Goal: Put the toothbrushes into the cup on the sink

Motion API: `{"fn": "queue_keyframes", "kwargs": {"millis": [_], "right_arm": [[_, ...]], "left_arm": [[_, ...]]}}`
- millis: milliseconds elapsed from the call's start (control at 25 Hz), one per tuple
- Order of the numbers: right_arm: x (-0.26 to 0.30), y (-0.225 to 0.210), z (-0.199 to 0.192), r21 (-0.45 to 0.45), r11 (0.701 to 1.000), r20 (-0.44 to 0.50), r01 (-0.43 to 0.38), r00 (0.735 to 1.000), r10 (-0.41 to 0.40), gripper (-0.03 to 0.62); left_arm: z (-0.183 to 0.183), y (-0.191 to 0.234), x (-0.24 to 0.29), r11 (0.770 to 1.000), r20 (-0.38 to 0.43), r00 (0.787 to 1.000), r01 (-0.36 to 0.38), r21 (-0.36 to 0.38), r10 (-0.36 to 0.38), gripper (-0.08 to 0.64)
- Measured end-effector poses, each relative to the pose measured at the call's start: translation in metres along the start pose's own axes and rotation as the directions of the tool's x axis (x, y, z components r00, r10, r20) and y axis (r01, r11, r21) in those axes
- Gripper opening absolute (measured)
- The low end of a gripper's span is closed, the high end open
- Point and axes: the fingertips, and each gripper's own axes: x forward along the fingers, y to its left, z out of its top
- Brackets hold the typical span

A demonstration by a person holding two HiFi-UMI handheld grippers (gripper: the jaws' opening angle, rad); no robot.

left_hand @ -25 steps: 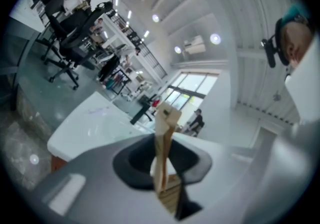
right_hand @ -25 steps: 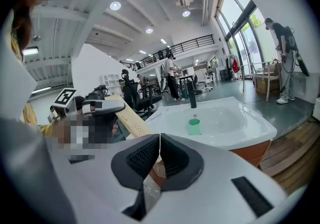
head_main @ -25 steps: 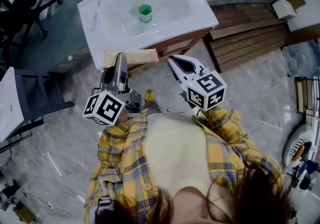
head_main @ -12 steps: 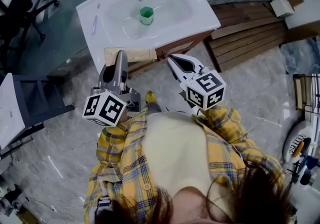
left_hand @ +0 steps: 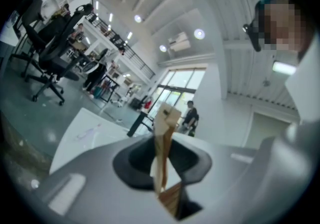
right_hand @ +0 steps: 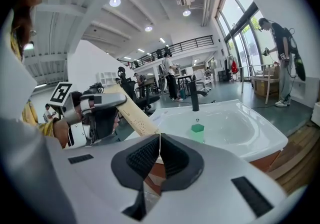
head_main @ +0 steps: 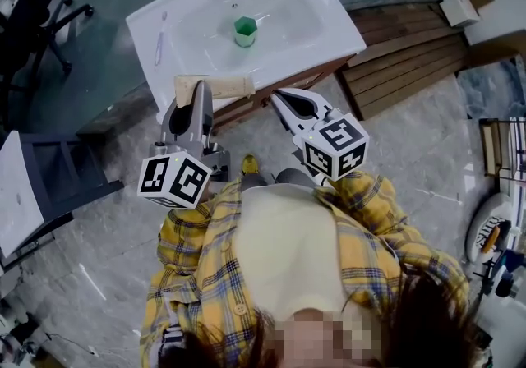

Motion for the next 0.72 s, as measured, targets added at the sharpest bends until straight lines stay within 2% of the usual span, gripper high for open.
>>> {"fn": "queue_keyframes", "kwargs": {"millis": [160, 440, 640, 720], "right_arm": [[0.007, 0.0, 0.01, -0.01, 1.0, 0.021, 0.002, 1.0, -0.001, 0.015], [0.017, -0.006, 0.017, -0.029, 0.999, 0.01, -0.012, 1.0, 0.013, 0.015], [0.032, -0.018, 0.031, 0.011, 0.997, 0.022, -0.072, 0.997, 0.071, 0.015], [0.037, -0.025, 0.038, -0.01, 0.996, 0.025, -0.088, 0.996, 0.089, 0.015]], "left_arm": [[0.004, 0.001, 0.004, 1.0, -0.001, 1.0, 0.022, 0.012, -0.022, 0.052], [0.005, 0.01, 0.013, 1.0, 0.019, 1.0, 0.006, -0.029, -0.005, 0.054], [0.006, 0.014, 0.033, 0.999, 0.027, 1.0, -0.012, -0.042, 0.013, 0.052], [0.005, 0.014, 0.042, 0.999, 0.034, 0.999, -0.023, -0.046, 0.025, 0.054]]}}
